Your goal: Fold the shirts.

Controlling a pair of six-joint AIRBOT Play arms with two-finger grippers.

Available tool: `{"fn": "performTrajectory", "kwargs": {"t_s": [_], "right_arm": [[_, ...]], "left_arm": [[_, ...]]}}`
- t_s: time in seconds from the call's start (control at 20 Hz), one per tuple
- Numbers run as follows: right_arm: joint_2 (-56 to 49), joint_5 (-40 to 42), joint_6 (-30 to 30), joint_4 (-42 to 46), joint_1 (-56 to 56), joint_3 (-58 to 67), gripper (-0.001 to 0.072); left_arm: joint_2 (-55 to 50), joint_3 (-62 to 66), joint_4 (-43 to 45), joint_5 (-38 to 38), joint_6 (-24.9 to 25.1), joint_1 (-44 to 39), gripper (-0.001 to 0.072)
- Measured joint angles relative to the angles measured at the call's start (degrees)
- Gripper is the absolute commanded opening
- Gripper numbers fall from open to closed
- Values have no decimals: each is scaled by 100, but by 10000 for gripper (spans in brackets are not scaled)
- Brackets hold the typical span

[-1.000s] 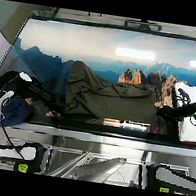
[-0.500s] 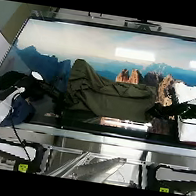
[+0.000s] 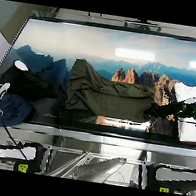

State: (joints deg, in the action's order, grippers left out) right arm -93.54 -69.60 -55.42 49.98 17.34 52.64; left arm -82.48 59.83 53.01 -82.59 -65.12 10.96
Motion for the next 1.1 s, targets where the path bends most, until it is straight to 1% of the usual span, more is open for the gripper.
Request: {"fn": "performTrajectory", "kwargs": {"t_s": [0.15, 0.3, 0.35, 0.5, 0.55, 0.6, 0.65, 0.7, 0.95, 1.0, 1.05, 1.1], "right_arm": [[0, 2, 4, -2, -2, 0, 16], [0, 0, 17, -4, -2, 0, 15], [0, 2, 17, -4, -2, 0, 15], [0, 2, 17, -7, -2, 0, 15], [0, 0, 17, -11, -2, 0, 15], [-2, 0, 17, -13, -2, 0, 16], [-2, 0, 17, -15, -2, 0, 15], [0, -7, 17, -17, -2, 0, 15], [114, -17, 17, 46, -11, 0, 15], [149, -44, 17, 90, -9, 0, 15], [175, -57, 17, 118, -9, 0, 15], [201, -76, 17, 131, -9, 0, 15]], "left_arm": [[59, 15, 81, 133, -4, -76, 709], [-223, 20, 125, 210, -44, -376, 706], [-352, 22, 122, 229, -50, -503, 649], [-833, 140, 146, 291, -133, -826, 448], [-997, 229, 146, 286, -173, -887, 354], [-1132, 332, 149, 245, -197, -922, 244], [-1248, 446, 153, 184, -208, -940, 88], [-1346, 570, 149, 90, -240, -942, 12], [-1390, 960, 232, -195, -330, -927, 13], [-1349, 990, 323, -214, -330, -927, 37], [-1300, 1012, 433, -232, -332, -922, 189], [-1266, 1027, 518, -232, -345, -922, 251]]}}
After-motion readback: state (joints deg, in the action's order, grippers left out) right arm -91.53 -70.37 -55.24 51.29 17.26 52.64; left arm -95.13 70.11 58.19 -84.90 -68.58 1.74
